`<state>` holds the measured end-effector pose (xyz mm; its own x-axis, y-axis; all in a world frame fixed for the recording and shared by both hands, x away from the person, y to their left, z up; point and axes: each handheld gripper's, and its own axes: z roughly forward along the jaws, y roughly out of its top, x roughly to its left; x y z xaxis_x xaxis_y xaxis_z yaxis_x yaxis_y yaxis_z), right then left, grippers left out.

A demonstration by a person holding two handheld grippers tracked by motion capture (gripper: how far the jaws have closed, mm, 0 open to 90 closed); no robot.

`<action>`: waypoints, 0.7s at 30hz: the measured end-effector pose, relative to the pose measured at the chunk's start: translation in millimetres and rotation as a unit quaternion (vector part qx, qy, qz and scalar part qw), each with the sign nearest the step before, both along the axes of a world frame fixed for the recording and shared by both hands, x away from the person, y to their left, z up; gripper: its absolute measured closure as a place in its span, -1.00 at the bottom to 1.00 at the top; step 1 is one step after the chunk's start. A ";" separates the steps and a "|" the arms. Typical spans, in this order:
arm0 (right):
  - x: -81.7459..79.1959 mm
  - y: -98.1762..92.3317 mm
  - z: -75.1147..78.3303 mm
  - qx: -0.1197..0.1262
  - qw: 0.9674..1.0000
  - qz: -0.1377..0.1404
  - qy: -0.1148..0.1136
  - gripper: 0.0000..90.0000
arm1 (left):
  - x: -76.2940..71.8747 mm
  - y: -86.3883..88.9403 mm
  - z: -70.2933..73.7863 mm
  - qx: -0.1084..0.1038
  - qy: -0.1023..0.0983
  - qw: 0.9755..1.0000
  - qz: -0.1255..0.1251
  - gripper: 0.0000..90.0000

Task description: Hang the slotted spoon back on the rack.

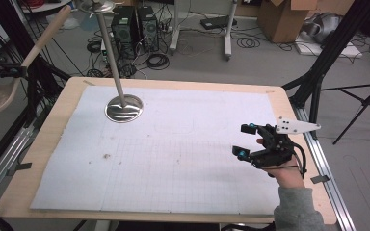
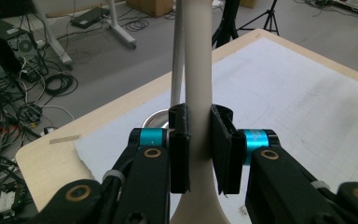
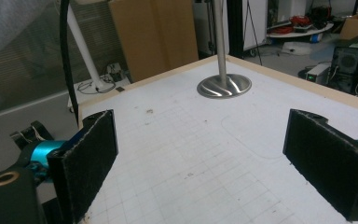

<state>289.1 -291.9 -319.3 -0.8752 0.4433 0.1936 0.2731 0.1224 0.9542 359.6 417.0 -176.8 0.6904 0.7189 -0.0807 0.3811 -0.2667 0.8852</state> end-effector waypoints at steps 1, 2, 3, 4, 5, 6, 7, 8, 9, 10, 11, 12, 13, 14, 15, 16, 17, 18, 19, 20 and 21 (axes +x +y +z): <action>-0.3 -0.4 0.1 -0.001 1.000 -0.001 0.002 -0.80 | 1.5 0.6 -0.4 0.000 0.001 1.000 0.000 0.73; 0.0 -0.6 0.1 0.001 1.000 0.000 -0.002 -0.80 | 2.6 1.1 -0.6 -0.002 0.001 1.000 0.001 0.73; -0.3 -0.9 0.2 0.000 1.000 0.000 0.000 -0.80 | 3.8 1.7 -0.9 -0.003 0.002 1.000 0.002 0.73; -0.2 -1.0 0.2 0.001 1.000 -0.001 -0.002 -0.80 | 4.7 2.2 -1.1 -0.003 0.004 1.000 0.002 0.73; -0.3 -1.3 0.3 0.001 1.000 -0.001 -0.001 -0.80 | 5.7 2.4 -1.5 -0.003 0.004 1.000 0.003 0.73; -0.4 -1.6 0.4 0.001 1.000 -0.003 0.001 -0.80 | 6.6 2.7 -1.8 -0.003 0.005 1.000 0.004 0.73; -0.1 -1.9 0.3 0.002 1.000 -0.003 -0.001 -0.80 | 7.5 2.8 -2.3 -0.004 0.006 1.000 0.006 0.73; -0.1 -2.3 0.3 0.002 1.000 -0.004 -0.001 -0.80 | 8.2 3.4 -2.6 -0.002 0.007 1.000 0.007 0.73; -0.3 -2.7 0.4 0.002 1.000 -0.004 0.001 -0.80 | 8.8 3.8 -2.6 -0.004 0.008 1.000 0.007 0.73; -0.1 -3.1 0.3 0.002 1.000 -0.004 -0.001 -0.80 | 9.1 4.0 -2.6 -0.006 0.006 1.000 0.006 0.73; -0.1 -3.4 0.4 0.003 1.000 -0.004 -0.002 -0.80 | 9.3 4.0 -2.5 -0.007 0.004 1.000 0.006 0.73; 0.0 -3.5 0.5 0.003 1.000 -0.004 -0.003 -0.80 | 9.6 3.9 -2.4 -0.007 0.005 1.000 0.005 0.73; -0.1 -3.6 0.6 0.002 1.000 -0.005 -0.002 -0.80 | 9.9 3.8 -2.3 -0.006 0.005 1.000 0.005 0.73; -0.3 -3.6 0.8 0.004 1.000 -0.005 -0.001 -0.80 | 9.9 3.7 -2.4 -0.007 0.005 1.000 0.004 0.73; -0.3 -3.6 0.8 0.005 1.000 -0.005 -0.001 -0.80 | 10.2 3.5 -2.4 -0.006 0.005 1.000 0.001 0.73; -0.2 -3.7 0.7 0.004 1.000 -0.005 -0.002 -0.80 | 10.3 3.4 -2.5 -0.006 0.005 1.000 0.002 0.73; -0.4 -3.6 0.8 0.005 1.000 -0.005 -0.001 -0.80 | 10.5 3.3 -2.5 -0.007 0.005 1.000 0.002 0.73; -0.2 -3.8 0.8 0.004 1.000 -0.005 -0.003 -0.80 | 10.6 3.3 -2.6 -0.008 0.006 1.000 0.002 0.73; -0.7 -4.0 0.9 0.003 1.000 -0.005 -0.001 -0.80 | 10.9 3.3 -2.5 -0.008 0.006 1.000 0.001 0.73; -0.9 -3.9 1.0 0.003 1.000 -0.004 0.000 -0.80 | 11.1 3.3 -2.6 -0.010 0.006 1.000 0.003 0.73; -1.0 -3.7 1.2 0.003 1.000 -0.005 0.000 -0.80 | 11.4 3.8 -2.6 -0.008 0.006 1.000 0.003 0.73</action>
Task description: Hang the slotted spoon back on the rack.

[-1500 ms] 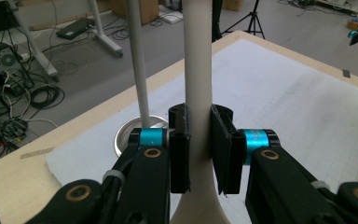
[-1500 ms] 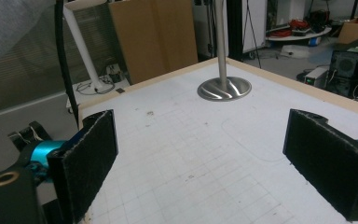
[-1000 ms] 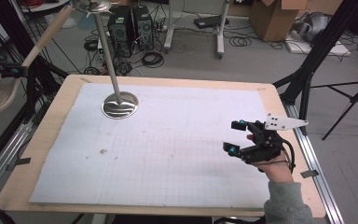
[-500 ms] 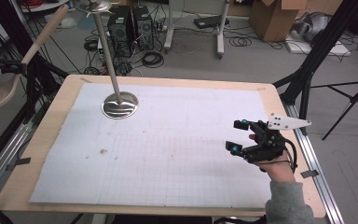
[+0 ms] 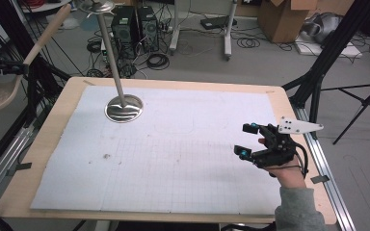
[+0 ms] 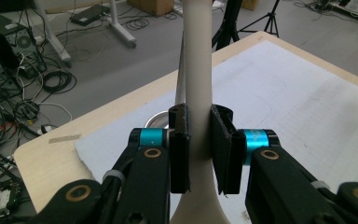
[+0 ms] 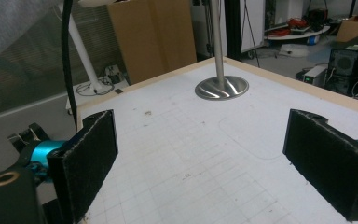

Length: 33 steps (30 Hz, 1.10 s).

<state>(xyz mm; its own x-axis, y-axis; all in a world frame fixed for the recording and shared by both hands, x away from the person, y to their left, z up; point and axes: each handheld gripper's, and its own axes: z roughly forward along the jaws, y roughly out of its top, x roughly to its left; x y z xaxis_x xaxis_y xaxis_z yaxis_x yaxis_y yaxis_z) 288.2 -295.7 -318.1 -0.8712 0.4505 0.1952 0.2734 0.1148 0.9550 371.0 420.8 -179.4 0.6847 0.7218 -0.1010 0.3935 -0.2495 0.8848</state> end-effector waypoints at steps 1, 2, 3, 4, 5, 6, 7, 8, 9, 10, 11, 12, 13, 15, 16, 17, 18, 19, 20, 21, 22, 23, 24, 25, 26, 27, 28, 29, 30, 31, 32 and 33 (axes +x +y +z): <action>0.0 0.2 0.1 0.001 1.000 0.000 -0.001 -0.80 | 0.1 0.1 -0.1 0.000 0.001 1.000 0.001 0.73; -0.1 0.0 0.2 0.000 1.000 0.001 -0.001 -0.80 | 0.4 0.3 -0.3 -0.002 0.002 1.000 0.001 0.73; -0.1 -0.1 0.1 0.000 1.000 0.000 0.000 -0.80 | 0.8 0.5 -0.6 0.000 0.003 1.000 0.002 0.73; -0.2 -0.4 0.1 0.000 1.000 0.000 0.001 -0.80 | 1.2 0.9 -0.8 -0.001 0.004 1.000 0.002 0.73; 0.2 -0.6 0.0 0.000 1.000 0.000 -0.002 -0.80 | 1.4 1.2 -0.8 -0.001 0.005 1.000 0.002 0.73; 0.3 -0.8 0.1 0.000 1.000 0.000 -0.003 -0.80 | 1.7 1.3 -1.0 -0.003 0.005 1.000 0.001 0.73; 0.3 -0.8 0.0 0.001 1.000 -0.001 -0.003 -0.80 | 2.1 1.0 -1.5 -0.005 0.006 1.000 0.000 0.73; 0.5 -0.9 -0.1 0.001 1.000 -0.001 -0.004 -0.80 | 2.5 0.6 -1.9 -0.004 0.006 1.000 -0.002 0.73; 0.4 -1.0 0.1 0.001 1.000 -0.001 -0.003 -0.80 | 3.1 0.2 -2.5 -0.004 0.008 1.000 -0.004 0.73; 0.2 -1.1 0.1 0.002 1.000 -0.001 -0.002 -0.80 | 3.7 -0.7 -3.1 -0.005 0.011 1.000 -0.004 0.73; 0.4 -1.1 0.1 0.003 1.000 -0.002 -0.002 -0.80 | 4.3 -1.5 -3.8 -0.005 0.012 1.000 -0.008 0.73; 0.4 -1.2 0.2 0.002 1.000 -0.002 -0.003 -0.80 | 5.1 -2.7 -4.6 -0.005 0.013 1.000 -0.009 0.73; 0.2 -1.1 0.2 0.003 1.000 -0.001 -0.002 -0.80 | 5.9 -3.8 -5.3 -0.004 0.015 1.000 -0.011 0.73; 0.1 -1.1 0.2 0.002 1.000 -0.001 -0.002 -0.80 | 7.2 -5.9 -7.2 -0.003 0.017 1.000 -0.016 0.73; 0.0 -1.2 0.2 0.002 1.000 -0.002 -0.001 -0.80 | 7.6 -7.2 -8.3 -0.004 0.018 1.000 -0.017 0.73; -0.1 -1.4 0.2 0.002 1.000 -0.001 -0.001 -0.80 | 7.9 -7.9 -9.2 -0.004 0.018 1.000 -0.018 0.73; 0.4 -1.9 0.2 0.001 1.000 -0.002 -0.004 -0.80 | 8.4 -8.3 -10.1 -0.004 0.017 1.000 -0.018 0.73; 0.4 -2.0 0.2 0.002 1.000 -0.002 -0.005 -0.80 | 8.6 -8.4 -10.5 -0.002 0.017 1.000 -0.017 0.73; 0.3 -2.1 0.2 0.003 1.000 -0.002 -0.005 -0.80 | 8.1 -8.3 -10.2 -0.002 0.014 1.000 -0.016 0.73; 0.1 -2.2 0.3 0.003 1.000 -0.002 -0.004 -0.80 | 7.4 -7.7 -9.5 -0.003 0.009 1.000 -0.016 0.73; 0.0 -2.2 0.4 0.003 1.000 -0.003 -0.003 -0.80 | 6.7 -6.8 -8.6 -0.008 0.007 1.000 -0.017 0.73; 0.0 -2.2 0.5 0.003 1.000 -0.003 -0.003 -0.80 | 5.7 -5.7 -7.6 -0.010 0.004 1.000 -0.018 0.73; -0.3 -2.1 0.8 0.005 1.000 -0.003 -0.001 -0.80 | 4.8 -4.5 -6.9 -0.011 0.000 1.000 -0.018 0.73; 0.2 -1.9 0.5 0.002 1.000 -0.002 -0.004 -0.80 | 4.0 -3.4 -6.4 -0.012 0.000 1.000 -0.016 0.73; 0.0 -1.6 0.4 0.001 1.000 -0.001 -0.003 -0.80 | 3.5 -2.5 -6.2 -0.012 0.001 1.000 -0.014 0.73; 0.4 -1.1 0.4 0.002 1.000 -0.001 -0.002 -0.80 | 3.0 -1.4 -6.1 -0.010 0.001 1.000 -0.013 0.73; 0.7 -0.9 0.1 -0.001 1.000 -0.001 -0.004 -0.80 | 2.6 -0.9 -6.1 -0.012 0.001 1.000 -0.011 0.73; 0.2 -0.3 0.3 0.000 1.000 0.000 -0.001 -0.80 | 2.5 -0.2 -6.0 -0.012 0.000 1.000 -0.011 0.73; 0.0 0.0 0.5 0.001 1.000 0.001 -0.001 -0.80 | 2.7 0.4 -5.9 -0.013 -0.001 1.000 -0.010 0.73; -0.2 0.4 0.7 0.001 1.000 0.002 -0.001 -0.80 | 2.9 0.7 -5.7 -0.013 -0.002 1.000 -0.010 0.73; -0.3 0.5 0.8 0.001 1.000 0.002 -0.001 -0.80 | 3.1 0.8 -5.7 -0.016 -0.002 1.000 -0.010 0.73; -0.3 0.5 0.8 0.001 1.000 0.002 -0.001 -0.80 | 3.4 1.1 -5.8 -0.017 -0.002 1.000 -0.011 0.73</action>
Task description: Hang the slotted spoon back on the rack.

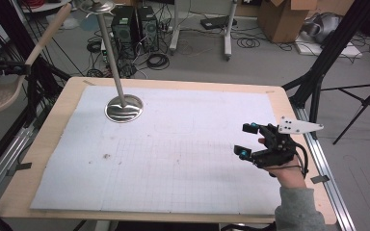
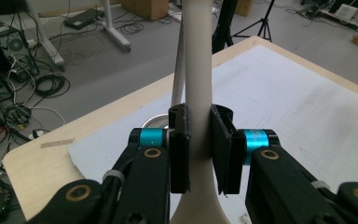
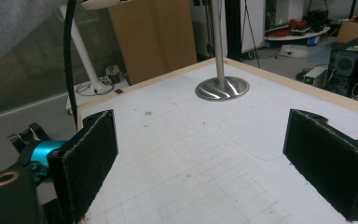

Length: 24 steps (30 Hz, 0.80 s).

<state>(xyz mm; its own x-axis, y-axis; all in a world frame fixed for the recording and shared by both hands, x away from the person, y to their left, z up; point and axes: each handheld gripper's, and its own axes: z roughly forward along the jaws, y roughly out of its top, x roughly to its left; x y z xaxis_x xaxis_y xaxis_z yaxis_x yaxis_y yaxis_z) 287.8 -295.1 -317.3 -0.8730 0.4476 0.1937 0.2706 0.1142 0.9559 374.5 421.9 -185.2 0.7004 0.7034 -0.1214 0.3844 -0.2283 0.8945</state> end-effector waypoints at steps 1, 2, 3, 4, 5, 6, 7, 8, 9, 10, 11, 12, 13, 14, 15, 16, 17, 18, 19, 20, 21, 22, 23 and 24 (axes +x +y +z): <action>0.3 -0.3 -0.1 -0.001 1.000 0.000 -0.003 -0.80 | 0.6 0.2 -0.3 0.001 0.001 1.000 0.000 0.73; 0.7 -0.7 -0.2 -0.001 1.000 -0.001 -0.006 -0.80 | 1.0 0.4 -0.5 0.002 0.002 1.000 0.000 0.73; 0.4 -0.8 -0.1 -0.001 1.000 -0.001 -0.003 -0.80 | 1.6 0.6 -1.0 0.002 0.004 1.000 -0.001 0.73; 0.3 -1.2 -0.1 0.000 1.000 -0.002 -0.001 -0.80 | 2.0 0.8 -1.3 0.003 0.003 1.000 0.000 0.73; 0.2 -1.4 -0.1 0.000 1.000 -0.003 0.000 -0.80 | 2.4 1.4 -1.4 0.003 0.004 1.000 0.001 0.73; 0.3 -1.5 -0.2 -0.001 1.000 -0.003 0.000 -0.80 | 2.9 1.6 -1.6 0.000 0.005 1.000 0.002 0.73; 0.7 -1.6 -0.5 -0.002 1.000 -0.003 -0.001 -0.80 | 3.4 2.0 -1.5 0.000 0.004 1.000 0.004 0.73; 1.2 -1.7 -0.9 -0.002 1.000 -0.002 -0.002 -0.80 | 3.7 2.4 -1.3 -0.001 0.004 1.000 0.004 0.73; 1.1 -1.5 -1.0 -0.002 1.000 -0.002 0.000 -0.80 | 4.1 2.4 -1.5 -0.003 0.003 1.000 0.003 0.73; 1.2 -1.7 -1.0 -0.003 1.000 -0.002 -0.001 -0.80 | 4.2 2.5 -1.4 -0.001 0.002 1.000 0.002 0.73; 1.0 -1.8 -0.9 -0.002 1.000 -0.002 -0.002 -0.80 | 4.4 2.6 -1.5 -0.003 0.002 1.000 0.003 0.73; 0.4 -2.1 -0.7 0.000 1.000 -0.003 0.000 -0.80 | 4.4 3.0 -1.4 -0.003 0.002 1.000 0.004 0.73; 0.7 -2.7 -0.5 0.000 1.000 -0.004 -0.002 -0.80 | 4.0 3.5 -1.2 -0.004 0.000 1.000 0.006 0.73; 0.6 -2.9 -0.6 0.001 1.000 -0.005 -0.001 -0.80 | 3.7 4.0 -1.0 -0.006 0.000 1.000 0.006 0.73; 0.7 -3.1 -0.7 0.001 1.000 -0.005 -0.001 -0.80 | 3.2 5.3 -0.4 -0.006 -0.001 1.000 0.007 0.73; 0.2 -3.3 -0.4 0.001 1.000 -0.005 0.001 -0.80 | 3.0 6.2 -0.2 -0.006 -0.001 1.000 0.008 0.73; 0.1 -3.2 -0.4 0.002 1.000 -0.005 0.002 -0.80 | 2.8 7.4 0.1 -0.007 -0.001 1.000 0.009 0.73; 0.5 -3.0 -0.5 0.002 1.000 -0.005 0.000 -0.80 | 2.7 7.7 0.0 -0.008 0.000 1.000 0.010 0.73; 0.8 -2.9 -0.6 0.001 1.000 -0.004 -0.002 -0.80 | 2.7 7.8 -0.2 -0.009 0.001 1.000 0.009 0.73; 0.7 -2.3 -0.7 0.000 1.000 -0.004 0.001 -0.80 | 2.9 7.5 -0.4 -0.009 0.002 1.000 0.007 0.73; 0.9 -2.0 -0.9 -0.002 1.000 -0.003 0.000 -0.80 | 3.5 6.8 -0.7 -0.008 0.003 1.000 0.005 0.73; 1.2 -1.9 -1.0 -0.002 1.000 -0.002 -0.002 -0.80 | 4.2 6.4 -1.0 -0.007 0.003 1.000 0.005 0.73; 1.2 -1.8 -0.9 -0.002 1.000 -0.002 -0.002 -0.80 | 5.1 6.2 -1.3 -0.006 0.004 1.000 0.005 0.73; 1.1 -1.7 -0.9 -0.002 1.000 -0.003 -0.002 -0.80 | 6.2 6.0 -1.8 -0.008 0.006 1.000 0.006 0.73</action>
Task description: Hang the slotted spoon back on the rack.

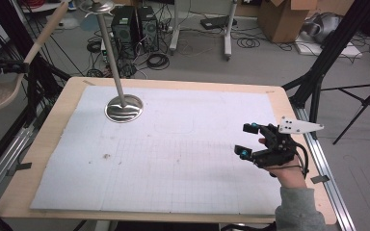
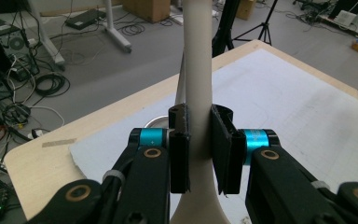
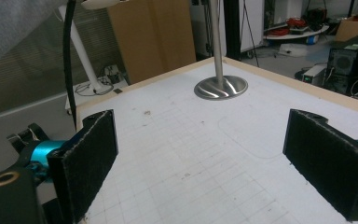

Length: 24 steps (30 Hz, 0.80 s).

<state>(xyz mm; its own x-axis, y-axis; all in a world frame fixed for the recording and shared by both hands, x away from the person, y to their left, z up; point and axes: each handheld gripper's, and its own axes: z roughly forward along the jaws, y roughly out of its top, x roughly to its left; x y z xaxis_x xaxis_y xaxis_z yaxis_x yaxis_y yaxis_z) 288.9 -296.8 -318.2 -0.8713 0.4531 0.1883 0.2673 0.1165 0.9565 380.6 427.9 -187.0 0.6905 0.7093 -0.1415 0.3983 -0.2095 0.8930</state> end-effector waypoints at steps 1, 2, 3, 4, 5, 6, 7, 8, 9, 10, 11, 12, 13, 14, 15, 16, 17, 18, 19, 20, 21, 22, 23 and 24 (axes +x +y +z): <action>0.0 -0.1 0.0 -0.001 1.000 0.000 -0.001 -0.80 | 1.0 -0.2 -0.4 0.000 0.001 1.000 0.000 0.73; -0.4 -0.2 0.0 -0.001 1.000 0.000 0.001 -0.80 | 2.0 -0.6 -1.0 0.000 0.000 1.000 0.000 0.73; -0.7 -0.4 0.0 0.000 1.000 -0.001 0.001 -0.80 | 3.4 -1.3 -1.7 -0.004 0.002 1.000 -0.001 0.73; -0.8 -1.2 0.1 0.000 1.000 -0.002 0.002 -0.80 | 4.2 -1.5 -2.0 -0.003 0.002 1.000 -0.002 0.73; -0.8 -1.5 -0.1 0.001 1.000 -0.004 0.004 -0.80 | 5.8 -2.1 -2.7 -0.002 0.004 1.000 -0.004 0.73; -0.5 -1.6 -0.7 0.002 1.000 -0.005 0.006 -0.80 | 6.8 -2.7 -3.2 -0.002 0.006 1.000 -0.005 0.73; 0.0 -1.8 -1.2 0.000 1.000 -0.005 0.004 -0.80 | 8.1 -3.6 -4.2 0.000 0.007 1.000 -0.007 0.73; 0.4 -1.6 -1.7 -0.001 1.000 -0.004 0.005 -0.80 | 8.8 -4.1 -4.8 0.000 0.009 1.000 -0.008 0.73; 0.6 -1.5 -1.9 -0.001 1.000 -0.004 0.006 -0.80 | 9.7 -4.6 -5.7 0.000 0.012 1.000 -0.009 0.73; 0.7 -1.6 -1.9 -0.002 1.000 -0.004 0.007 -0.80 | 10.0 -5.0 -6.3 -0.001 0.012 1.000 -0.010 0.73; 0.8 -1.6 -1.9 -0.001 1.000 -0.004 0.007 -0.80 | 10.1 -5.4 -7.0 -0.003 0.012 1.000 -0.012 0.73; 1.1 -1.8 -1.9 -0.001 1.000 -0.004 0.006 -0.80 | 9.9 -6.0 -8.3 -0.007 0.011 1.000 -0.013 0.73; 1.3 -2.0 -2.1 -0.001 1.000 -0.005 0.005 -0.80 | 9.8 -6.4 -9.5 -0.008 0.011 1.000 -0.014 0.73; 1.4 -2.2 -2.2 -0.001 1.000 -0.004 0.005 -0.80 | 9.6 -7.3 -11.8 -0.007 0.012 1.000 -0.015 0.73; 1.4 -2.2 -2.2 -0.001 1.000 -0.004 0.005 -0.80 | 9.5 -8.1 -13.9 -0.006 0.013 1.000 -0.016 0.73; 1.4 -1.8 -2.2 -0.001 1.000 -0.004 0.006 -0.80 | 9.3 -8.8 -15.4 -0.007 0.013 1.000 -0.015 0.73; 1.5 -1.6 -2.3 -0.001 1.000 -0.004 0.005 -0.80 | 8.9 -10.1 -17.5 -0.006 0.013 1.000 -0.015 0.73; 1.3 -0.9 -2.2 -0.002 1.000 -0.003 0.006 -0.80 | 8.8 -10.8 -18.6 -0.007 0.013 1.000 -0.015 0.73; 0.9 -0.4 -2.1 -0.001 1.000 -0.002 0.007 -0.80 | 8.8 -11.9 -19.7 -0.006 0.013 1.000 -0.015 0.73; 0.8 0.2 -2.0 -0.002 1.000 0.000 0.006 -0.80 | 8.8 -12.4 -20.0 -0.006 0.013 1.000 -0.015 0.73; 0.5 0.5 -1.7 -0.002 1.000 0.000 0.008 -0.80 | 8.9 -14.1 -20.8 -0.007 0.013 1.000 -0.015 0.73; 0.8 0.8 -1.9 -0.002 1.000 0.000 0.005 -0.80 | 9.2 -15.5 -21.4 -0.007 0.014 1.000 -0.017 0.73; 0.9 1.0 -1.8 -0.003 1.000 0.000 0.004 -0.80 | 9.4 -17.0 -21.8 -0.006 0.014 1.000 -0.019 0.73; 1.0 1.5 -1.7 -0.003 1.000 0.000 0.003 -0.80 | 9.8 -18.5 -22.1 -0.004 0.014 1.000 -0.022 0.73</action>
